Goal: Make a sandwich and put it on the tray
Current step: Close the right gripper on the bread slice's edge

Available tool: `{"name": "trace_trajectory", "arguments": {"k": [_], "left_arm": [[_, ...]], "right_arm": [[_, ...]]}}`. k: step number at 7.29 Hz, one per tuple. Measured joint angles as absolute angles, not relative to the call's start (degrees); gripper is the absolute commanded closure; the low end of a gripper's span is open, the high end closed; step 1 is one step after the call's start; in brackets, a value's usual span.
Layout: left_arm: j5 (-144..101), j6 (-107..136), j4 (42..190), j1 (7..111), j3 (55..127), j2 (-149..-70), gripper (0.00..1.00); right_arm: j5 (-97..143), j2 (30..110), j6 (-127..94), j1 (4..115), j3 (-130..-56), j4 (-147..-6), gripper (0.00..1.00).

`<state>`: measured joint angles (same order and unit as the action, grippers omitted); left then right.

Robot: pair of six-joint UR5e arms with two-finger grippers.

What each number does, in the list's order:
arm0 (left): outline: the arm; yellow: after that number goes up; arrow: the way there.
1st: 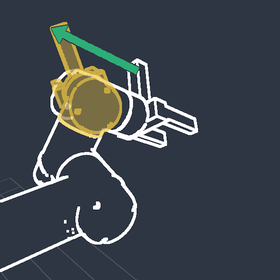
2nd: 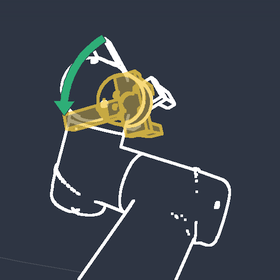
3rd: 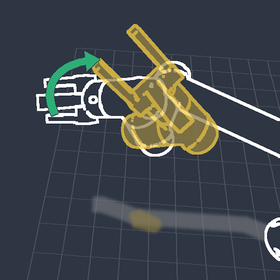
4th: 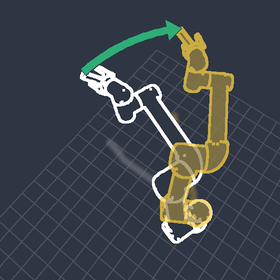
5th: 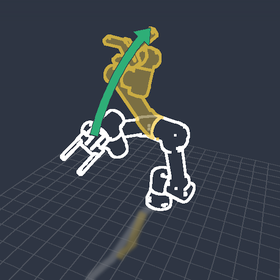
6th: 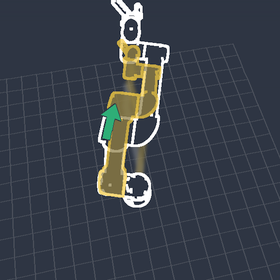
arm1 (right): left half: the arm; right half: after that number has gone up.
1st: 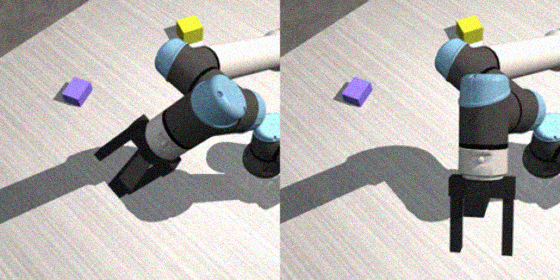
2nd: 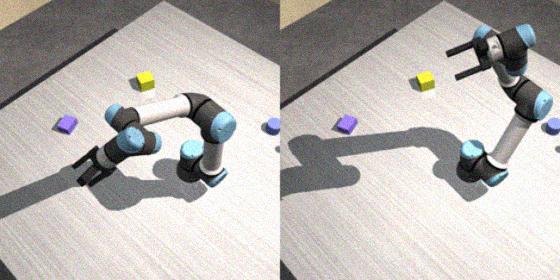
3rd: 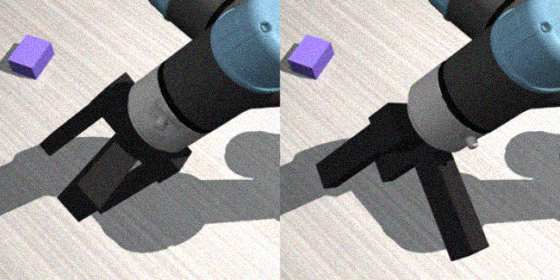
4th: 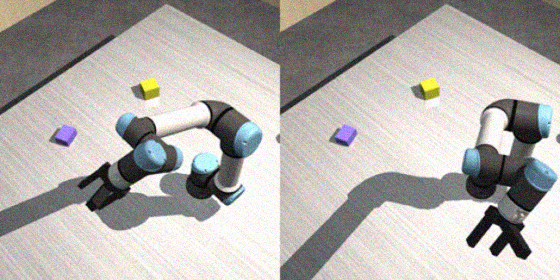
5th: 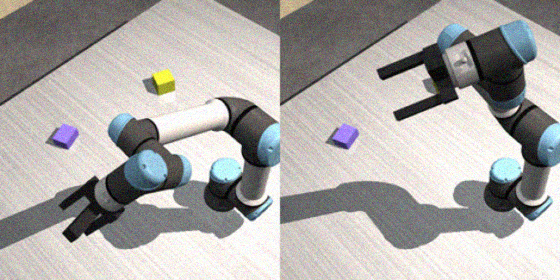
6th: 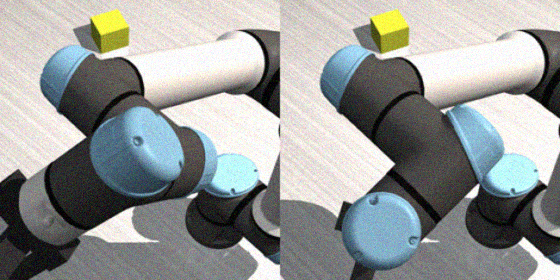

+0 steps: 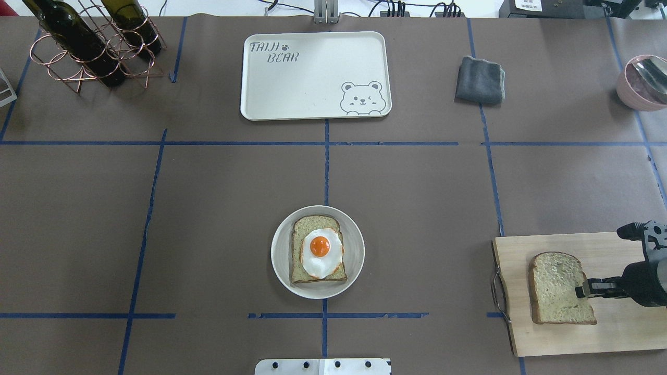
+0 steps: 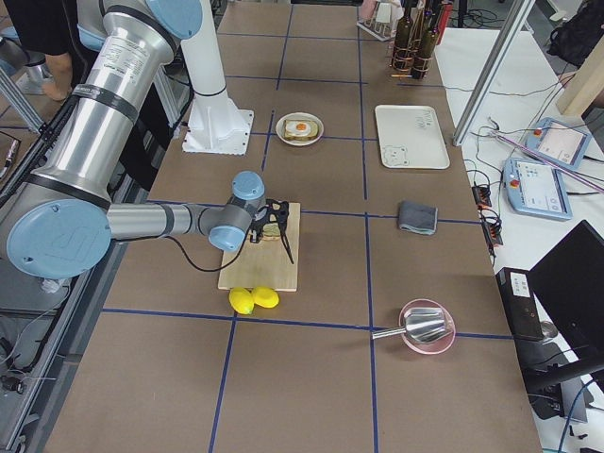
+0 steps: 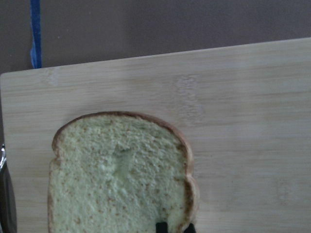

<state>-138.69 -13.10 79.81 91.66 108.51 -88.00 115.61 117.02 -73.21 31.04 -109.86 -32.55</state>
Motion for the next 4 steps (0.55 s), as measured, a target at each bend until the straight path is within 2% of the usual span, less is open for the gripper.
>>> {"name": "trace_trajectory", "arguments": {"k": [4], "left_arm": [[-140.7, -13.1, 79.8, 91.9, 108.6, -87.4, 0.00]], "right_arm": [[115.5, 117.5, -73.1, 31.1, -110.1, -32.4, 1.00]]}}
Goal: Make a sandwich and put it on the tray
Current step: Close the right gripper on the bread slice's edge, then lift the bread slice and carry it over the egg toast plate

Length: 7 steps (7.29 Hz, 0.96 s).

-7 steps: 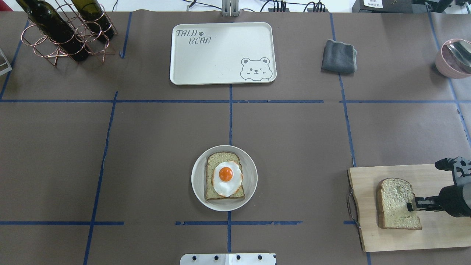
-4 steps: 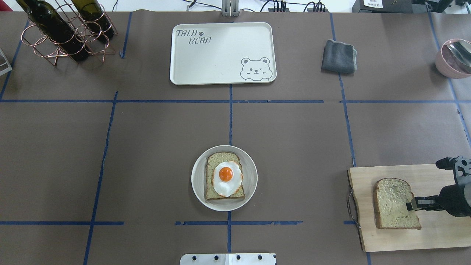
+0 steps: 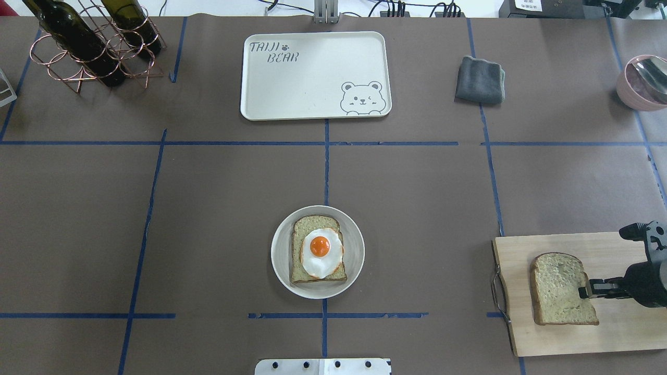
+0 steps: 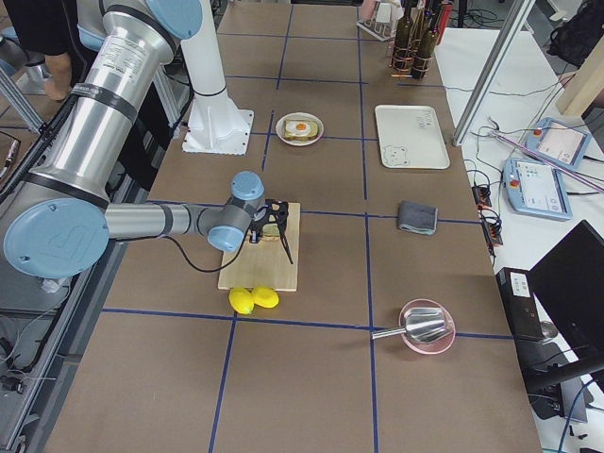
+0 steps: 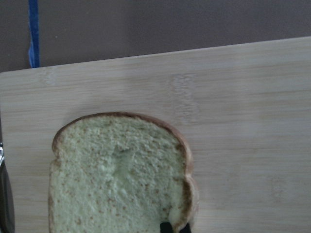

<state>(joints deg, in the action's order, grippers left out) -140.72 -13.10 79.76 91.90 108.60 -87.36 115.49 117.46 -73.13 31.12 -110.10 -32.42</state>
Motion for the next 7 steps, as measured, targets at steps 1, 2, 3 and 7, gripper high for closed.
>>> {"name": "trace_trajectory", "arguments": {"k": [1, 2, 3, 7], "left_arm": [[-141.2, -13.1, 79.8, 91.9, 108.6, -87.3, 0.00], [-141.4, -13.1, 79.8, 91.9, 108.6, -87.2, 0.00], [-141.5, -13.1, 79.8, 91.9, 108.6, -87.2, 0.00], [-141.5, -13.1, 79.8, 91.9, 108.5, -87.2, 0.00]], "right_arm": [[115.4, 117.8, -73.1, 31.1, -110.3, -31.3, 1.00], [115.4, 118.5, -73.1, 31.1, -110.4, -29.2, 1.00], [115.3, 118.9, -73.2, 31.2, -110.4, -27.5, 1.00], [115.5, 117.3, -75.5, 32.6, -110.8, -21.9, 1.00]]}}
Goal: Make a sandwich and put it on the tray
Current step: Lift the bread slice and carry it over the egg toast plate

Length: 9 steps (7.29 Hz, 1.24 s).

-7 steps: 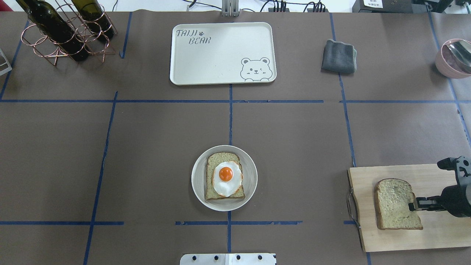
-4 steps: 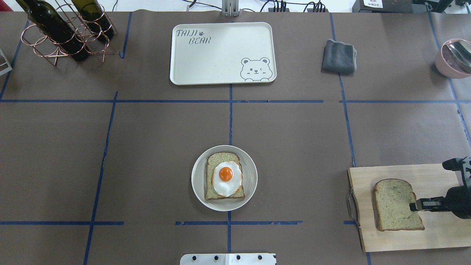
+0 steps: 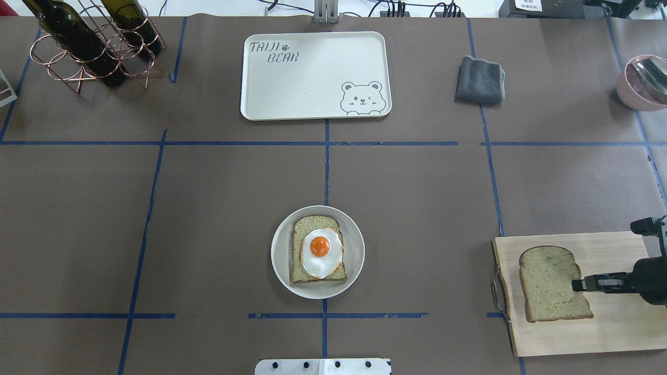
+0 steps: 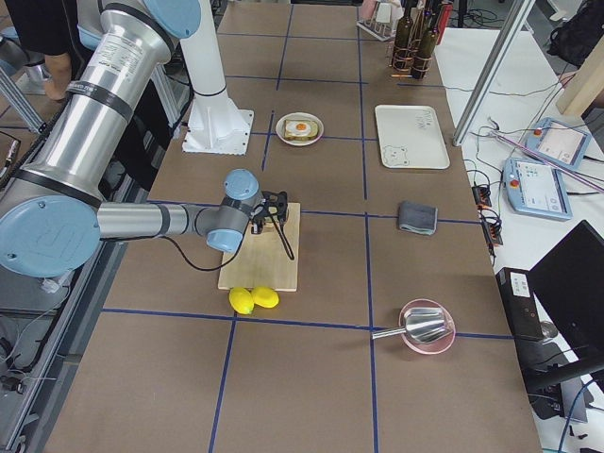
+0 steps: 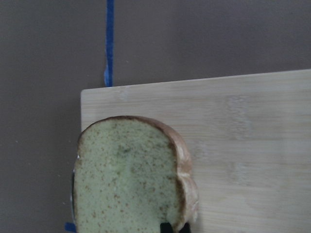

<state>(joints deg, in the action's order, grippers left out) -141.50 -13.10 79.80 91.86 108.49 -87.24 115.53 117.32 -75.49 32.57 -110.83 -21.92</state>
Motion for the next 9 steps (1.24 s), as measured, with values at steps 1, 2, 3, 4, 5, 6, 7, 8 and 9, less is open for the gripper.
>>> {"name": "trace_trajectory", "arguments": {"k": [1, 2, 3, 4, 5, 6, 7, 8, 9], "left_arm": [[-141.5, -13.1, 79.8, 91.8, 108.4, -87.3, 0.00], [-141.5, -13.1, 79.8, 91.8, 108.4, -87.3, 0.00], [-141.5, -13.1, 79.8, 91.8, 108.4, -87.3, 0.00], [-141.5, -13.2, 79.8, 91.8, 108.3, -87.3, 0.00], [-141.6, -13.2, 79.8, 91.8, 108.3, -87.3, 0.00], [-141.7, -13.1, 79.9, 91.8, 108.5, -87.4, 0.00], [-141.9, -13.1, 80.0, 91.6, 108.7, -87.6, 0.00], [-142.8, -13.1, 80.9, 91.0, 108.9, -87.7, 0.00], [-145.0, -12.9, 82.9, 89.9, 108.9, -87.8, 0.00]], "right_arm": [[115.7, 114.6, -78.2, 32.9, -111.2, -21.3, 1.00], [115.9, 110.7, -80.8, 32.9, -111.6, -21.3, 1.00], [116.3, 105.6, -83.0, 32.8, -111.4, -22.1, 1.00], [116.7, 100.2, -85.2, 32.3, -111.1, -24.5, 1.00], [116.8, 94.0, -86.8, 31.4, -111.0, -29.1, 1.00], [116.6, 87.1, -87.7, 30.1, -110.8, -35.7, 1.00], [116.1, 80.5, -88.1, 28.3, -110.5, -43.1, 1.00], [114.1, 74.8, -88.3, 25.5, -109.7, -49.5, 1.00], [111.6, 70.9, -88.3, 23.0, -108.2, -53.2, 1.00]]}}
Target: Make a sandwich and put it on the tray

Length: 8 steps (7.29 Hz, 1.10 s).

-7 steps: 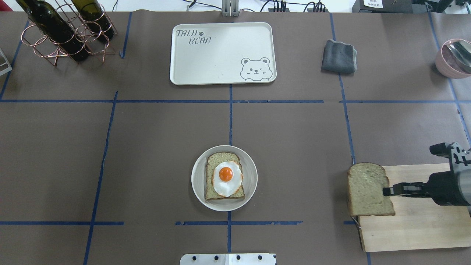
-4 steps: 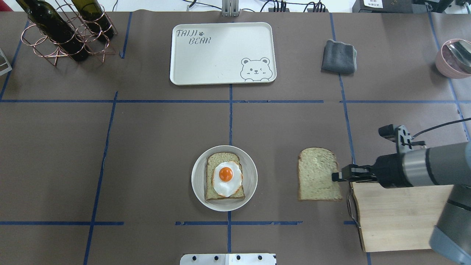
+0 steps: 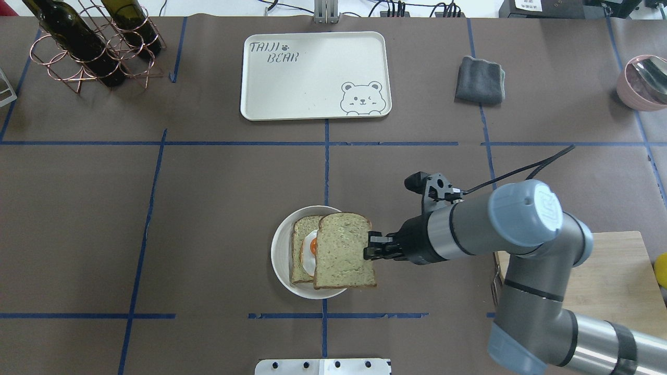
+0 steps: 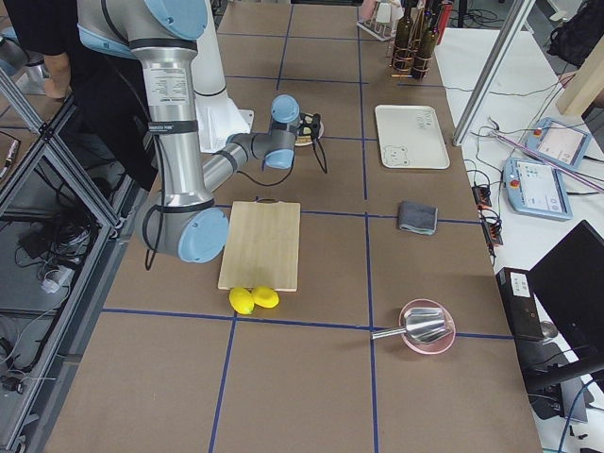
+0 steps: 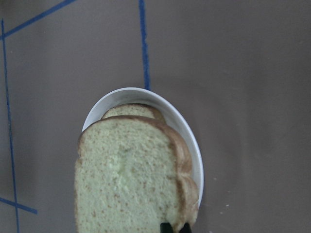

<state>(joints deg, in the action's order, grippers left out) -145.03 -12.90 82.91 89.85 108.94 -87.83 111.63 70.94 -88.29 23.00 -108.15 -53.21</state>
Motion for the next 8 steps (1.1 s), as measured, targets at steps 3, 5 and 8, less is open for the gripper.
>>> {"name": "trace_trajectory", "arguments": {"k": [3, 5, 8], "left_arm": [[-149.0, -5.8, 89.6, 84.4, 109.9, -87.9, 0.00], [-149.2, 2.9, 97.1, 79.5, 110.4, -87.9, 0.00], [-148.6, 25.8, 112.6, 69.3, 111.7, -88.0, 0.00]], "right_arm": [[109.3, 65.4, -88.1, 21.0, -102.9, -55.5, 1.00], [108.0, 63.8, -87.6, 21.1, -100.8, -55.5, 1.00], [107.5, 63.1, -87.5, 21.5, -98.9, -55.5, 0.89]]}}
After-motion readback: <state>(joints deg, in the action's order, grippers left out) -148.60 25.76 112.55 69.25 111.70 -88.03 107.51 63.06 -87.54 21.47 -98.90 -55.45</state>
